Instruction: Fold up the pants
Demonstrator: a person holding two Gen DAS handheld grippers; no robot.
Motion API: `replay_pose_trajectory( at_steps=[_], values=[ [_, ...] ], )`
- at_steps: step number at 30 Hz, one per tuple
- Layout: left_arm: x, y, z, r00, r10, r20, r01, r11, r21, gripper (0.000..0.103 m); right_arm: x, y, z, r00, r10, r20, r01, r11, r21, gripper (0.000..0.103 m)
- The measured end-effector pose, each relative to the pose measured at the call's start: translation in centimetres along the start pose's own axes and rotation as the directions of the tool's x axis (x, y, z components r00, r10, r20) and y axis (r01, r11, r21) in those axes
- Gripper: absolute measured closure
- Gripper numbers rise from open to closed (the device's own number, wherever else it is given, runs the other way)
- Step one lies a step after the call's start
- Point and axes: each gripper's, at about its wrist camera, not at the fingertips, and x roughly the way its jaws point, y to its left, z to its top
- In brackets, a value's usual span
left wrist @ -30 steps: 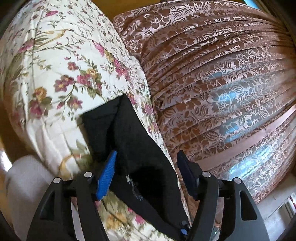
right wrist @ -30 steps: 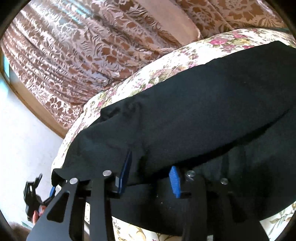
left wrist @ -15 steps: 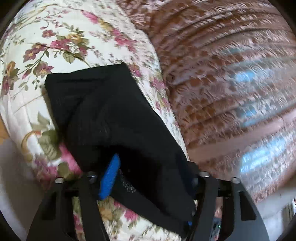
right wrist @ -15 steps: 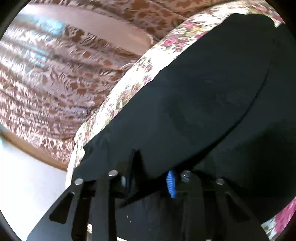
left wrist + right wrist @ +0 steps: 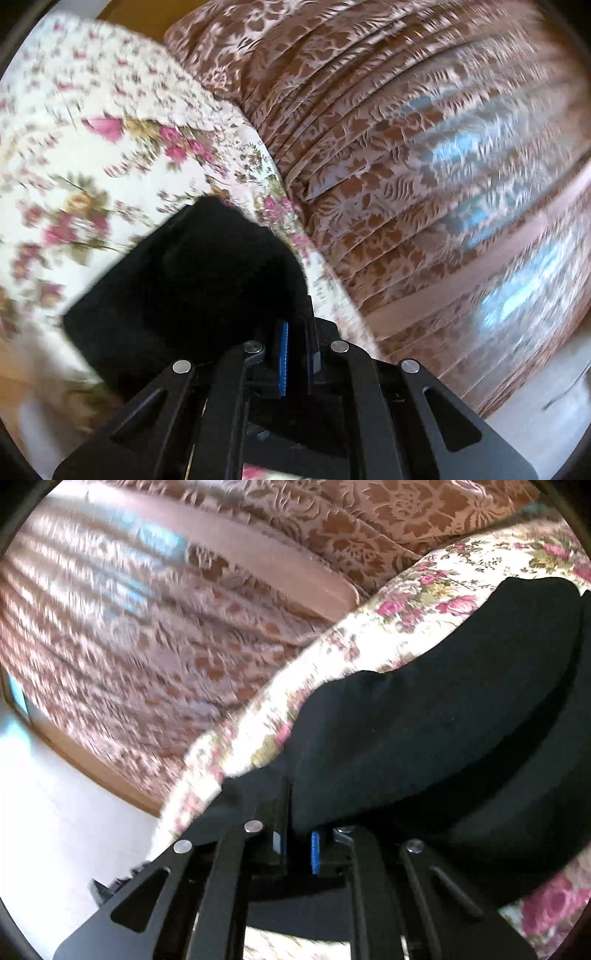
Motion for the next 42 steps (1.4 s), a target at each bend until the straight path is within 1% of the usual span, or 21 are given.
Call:
replay_pose_trajectory(
  at_steps=[2, 5, 6, 7, 9, 12, 14, 16, 19, 20, 22, 24, 26, 29, 31, 32, 34, 36, 38, 41, 42],
  values=[
    [-0.3, 1.5, -1.3, 0.997, 0.063, -0.035, -0.062, 0.997, 0.04, 0.097, 0.9, -0.8, -1.5, 0.997, -0.054, -0.046, 0.053, 0.998, -0.023, 0.096],
    [0.4, 4.1, -3.0, 0.991, 0.11, -0.079, -0.109, 0.994, 0.018, 0.097, 2.3, -2.8, -3.5, 0.989, -0.108, -0.097, 0.108, 0.994, -0.002, 0.096],
    [0.7, 5.3, -3.8, 0.985, 0.142, -0.094, -0.142, 0.99, 0.007, 0.097, 2.4, -3.3, -3.8, 0.989, -0.104, -0.102, 0.106, 0.994, 0.011, 0.096],
    [0.8, 5.8, -4.1, 0.986, 0.137, -0.095, -0.139, 0.99, -0.007, 0.097, 2.3, -3.6, -4.0, 0.991, -0.089, -0.095, 0.092, 0.995, 0.029, 0.096],
    [0.6, 6.6, -4.7, 0.99, 0.115, -0.075, -0.117, 0.993, -0.027, 0.097, 2.0, -3.4, -3.7, 0.992, -0.085, -0.089, 0.086, 0.996, 0.015, 0.096],
    [0.2, 5.9, -4.4, 0.993, 0.1, -0.06, -0.101, 0.995, -0.01, 0.097, 1.1, -2.7, -3.2, 0.995, -0.064, -0.072, 0.064, 0.998, -0.006, 0.096],
    [-0.8, 5.0, -4.1, 0.998, 0.057, -0.027, -0.057, 0.998, -0.015, 0.097, 0.2, -2.2, -3.1, 0.999, -0.028, -0.045, 0.028, 1.0, -0.005, 0.096],
    [-1.5, 4.3, -4.1, 0.999, 0.035, -0.005, -0.035, 0.999, -0.012, 0.097, -0.1, -2.0, -3.2, 0.999, -0.028, -0.039, 0.027, 1.0, -0.009, 0.096],
    [-1.4, 3.9, -4.5, 0.997, 0.072, -0.018, -0.071, 0.997, 0.029, 0.097, 0.9, -2.7, -4.2, 0.994, -0.075, -0.079, 0.073, 0.997, -0.028, 0.095],
    [-0.9, 4.4, -4.7, 0.993, 0.111, -0.033, -0.109, 0.993, 0.037, 0.097, 1.3, -2.9, -4.5, 0.992, -0.085, -0.094, 0.082, 0.996, -0.028, 0.095],
    [-0.1, 5.6, -5.2, 0.986, 0.153, -0.069, -0.153, 0.988, 0.006, 0.097, 1.4, -3.2, -4.9, 0.991, -0.09, -0.096, 0.087, 0.996, -0.037, 0.093],
    [-0.2, 6.1, -5.5, 0.986, 0.15, -0.066, -0.152, 0.988, -0.019, 0.097, 1.0, -3.1, -4.9, 0.993, -0.082, -0.088, 0.078, 0.996, -0.04, 0.089],
    [-0.4, 5.5, -5.5, 0.985, 0.165, -0.057, -0.166, 0.986, -0.003, 0.097, 0.5, -3.1, -4.7, 0.994, -0.077, -0.079, 0.073, 0.996, -0.05, 0.086],
    [-1.8, 3.5, -5.7, 0.979, 0.202, 0.004, -0.202, 0.977, 0.063, 0.097, -0.4, -3.6, -4.3, 0.995, -0.071, -0.063, 0.069, 0.997, -0.032, 0.082],
    [-3.2, 1.8, -6.1, 0.973, 0.221, 0.07, -0.227, 0.968, 0.105, 0.097, -1.4, -4.1, -3.9, 0.996, -0.082, -0.043, 0.081, 0.996, -0.022, 0.071],
    [-4.0, 1.0, -6.4, 0.966, 0.232, 0.111, -0.245, 0.961, 0.124, 0.097, -2.1, -4.4, -3.7, 0.995, -0.093, -0.028, 0.092, 0.995, -0.022, 0.07],
    [-5.1, -0.5, -6.7, 0.946, 0.255, 0.2, -0.289, 0.943, 0.165, 0.097, -3.1, -5.1, -3.1, 0.993, -0.116, 0.001, 0.116, 0.993, -0.018, 0.069],
    [-5.9, -2.4, -6.7, 0.927, 0.249, 0.281, -0.316, 0.922, 0.225, 0.097, -4.0, -6.1, -2.2, 0.989, -0.147, 0.032, 0.147, 0.989, -0.002, 0.069],
    [-5.4, -3.7, -6.6, 0.931, 0.228, 0.285, -0.306, 0.914, 0.268, 0.097, -4.9, -7.8, -0.9, 0.982, -0.177, 0.065, 0.174, 0.983, 0.049, 0.069],
    [-2.5, -5.5, -6.6, 0.962, 0.182, 0.204, -0.243, 0.913, 0.328, 0.097, -5.8, -10.5, 1.1, 0.965, -0.239, 0.105, 0.224, 0.965, 0.138, 0.069],
    [-0.6, -6.1, -6.8, 0.976, 0.161, 0.146, -0.203, 0.917, 0.343, 0.097, -6.1, -11.3, 1.7, 0.963, -0.242, 0.117, 0.221, 0.961, 0.166, 0.069]
  ],
)
